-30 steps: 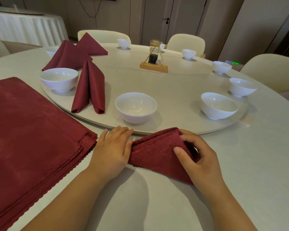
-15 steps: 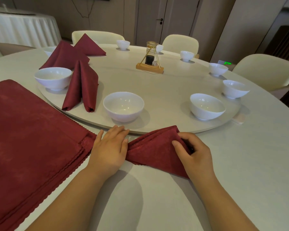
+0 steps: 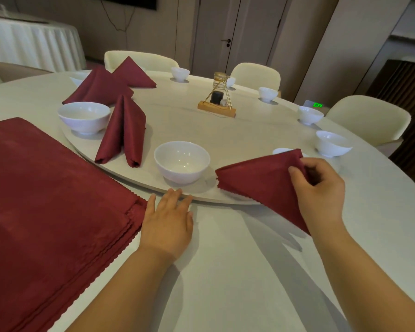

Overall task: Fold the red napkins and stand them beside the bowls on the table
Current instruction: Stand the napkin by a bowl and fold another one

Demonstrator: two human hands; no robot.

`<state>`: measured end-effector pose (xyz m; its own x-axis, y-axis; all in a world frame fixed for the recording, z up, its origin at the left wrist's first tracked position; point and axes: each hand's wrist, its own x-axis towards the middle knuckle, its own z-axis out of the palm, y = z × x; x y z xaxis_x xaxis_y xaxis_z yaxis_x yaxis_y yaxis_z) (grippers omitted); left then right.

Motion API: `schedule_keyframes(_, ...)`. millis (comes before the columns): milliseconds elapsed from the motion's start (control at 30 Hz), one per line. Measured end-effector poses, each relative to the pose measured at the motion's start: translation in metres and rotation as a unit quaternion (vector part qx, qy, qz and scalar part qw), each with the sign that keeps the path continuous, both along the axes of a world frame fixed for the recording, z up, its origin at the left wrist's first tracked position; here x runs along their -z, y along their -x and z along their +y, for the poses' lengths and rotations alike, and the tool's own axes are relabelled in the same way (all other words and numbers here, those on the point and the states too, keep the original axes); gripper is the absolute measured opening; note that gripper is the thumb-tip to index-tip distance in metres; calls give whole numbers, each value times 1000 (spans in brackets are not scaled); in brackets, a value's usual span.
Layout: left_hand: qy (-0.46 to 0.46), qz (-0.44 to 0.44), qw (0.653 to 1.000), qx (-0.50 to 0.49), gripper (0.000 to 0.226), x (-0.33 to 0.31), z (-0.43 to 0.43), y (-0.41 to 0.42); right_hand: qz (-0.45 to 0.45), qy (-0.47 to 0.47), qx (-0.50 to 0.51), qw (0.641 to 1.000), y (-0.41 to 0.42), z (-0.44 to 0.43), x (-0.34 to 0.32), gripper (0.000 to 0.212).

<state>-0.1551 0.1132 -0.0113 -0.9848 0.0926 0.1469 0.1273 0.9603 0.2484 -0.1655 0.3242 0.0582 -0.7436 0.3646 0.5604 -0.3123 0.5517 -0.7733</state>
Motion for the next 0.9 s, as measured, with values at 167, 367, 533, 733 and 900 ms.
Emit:
schedule_keyframes(167, 10, -2, 1000, 6, 48, -1, -1, 1, -7, -13, 14, 1000, 37, -16, -10, 10)
schedule_keyframes(367, 31, -2, 1000, 2, 47, 1, 0, 6, -10, -16, 28, 999, 88, -44, -6, 16)
schedule_keyframes(533, 6, 69, 998, 16, 47, 14, -2, 9, -35, -32, 32, 998, 113, -64, 6, 22)
schedule_keyframes(733, -10, 87, 996, 25, 46, 19, -1, 12, -87, -50, -2, 995, 111, -60, 20, 28)
schedule_keyframes(900, -17, 75, 997, 33, 46, 15, -1, 11, -140, -147, 28, 979, 97, -40, 26, 37)
